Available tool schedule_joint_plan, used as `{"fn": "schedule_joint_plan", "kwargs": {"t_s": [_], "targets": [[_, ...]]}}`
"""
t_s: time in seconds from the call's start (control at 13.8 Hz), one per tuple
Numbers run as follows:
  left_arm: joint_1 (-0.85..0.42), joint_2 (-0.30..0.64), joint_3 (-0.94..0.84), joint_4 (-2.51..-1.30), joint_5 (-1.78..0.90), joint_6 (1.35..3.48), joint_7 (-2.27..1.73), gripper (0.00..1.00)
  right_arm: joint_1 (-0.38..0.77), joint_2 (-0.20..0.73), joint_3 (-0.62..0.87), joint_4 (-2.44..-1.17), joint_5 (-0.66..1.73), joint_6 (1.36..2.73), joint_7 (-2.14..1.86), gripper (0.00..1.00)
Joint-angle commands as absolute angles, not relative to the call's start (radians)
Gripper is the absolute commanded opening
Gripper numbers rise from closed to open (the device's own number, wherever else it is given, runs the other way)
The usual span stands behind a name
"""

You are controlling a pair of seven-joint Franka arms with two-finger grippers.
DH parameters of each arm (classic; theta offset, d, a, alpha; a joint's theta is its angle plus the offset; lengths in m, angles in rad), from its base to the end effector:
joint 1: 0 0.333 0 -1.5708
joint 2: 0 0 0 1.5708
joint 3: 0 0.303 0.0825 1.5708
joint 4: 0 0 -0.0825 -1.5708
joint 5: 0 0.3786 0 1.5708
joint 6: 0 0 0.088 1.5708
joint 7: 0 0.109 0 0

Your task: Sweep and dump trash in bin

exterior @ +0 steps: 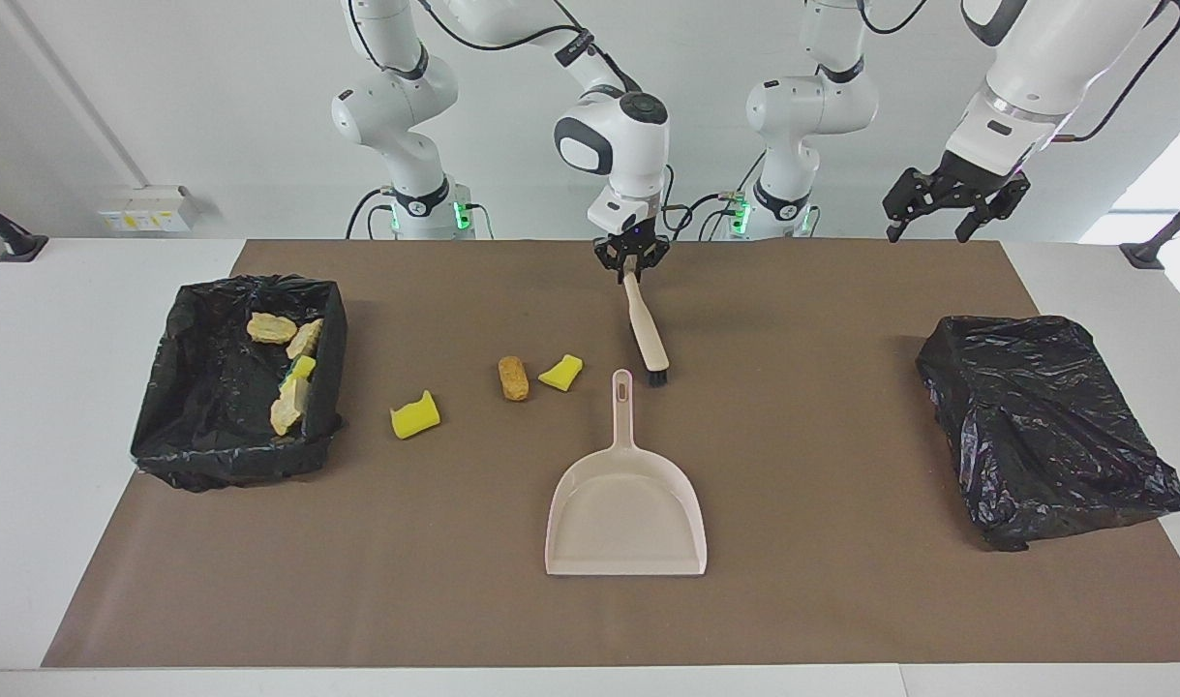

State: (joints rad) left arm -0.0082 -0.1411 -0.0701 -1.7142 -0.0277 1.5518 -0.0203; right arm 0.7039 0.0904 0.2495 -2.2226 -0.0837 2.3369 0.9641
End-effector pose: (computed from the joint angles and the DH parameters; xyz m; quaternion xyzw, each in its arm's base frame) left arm 0.5016 -0.0449 0.6152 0.9995 -0.0287 -0.0112 0.0084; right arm 0.3112 0.4351 0.3269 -0.9995 -0.0226 -0.0237 0.0000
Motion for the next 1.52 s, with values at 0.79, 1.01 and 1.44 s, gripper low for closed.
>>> {"fn": "schedule_joint_plan", "kwargs": {"t_s": [0.79,1.01,1.44], "targets": [[-0.283,0.131,-0.074,-1.646,-0.107,1.963,-0.212,1.00,0.327,-0.210,0.235,-2.220,-0.003,1.942,0.565,0.00],[-0.369,0.300,-0.074,-1.501,-0.103,1.971,-0.227,1.00,0.172,-0.183,0.236,-2.221,-0.086,1.957,0.352,0.00],[-0.466,0.485,-0.074,-1.408,-0.094,2.069,-0.302,1.00,-0.122,-0.166,0.236,-2.281,-0.109,2.064,-0.035,0.00]]}}
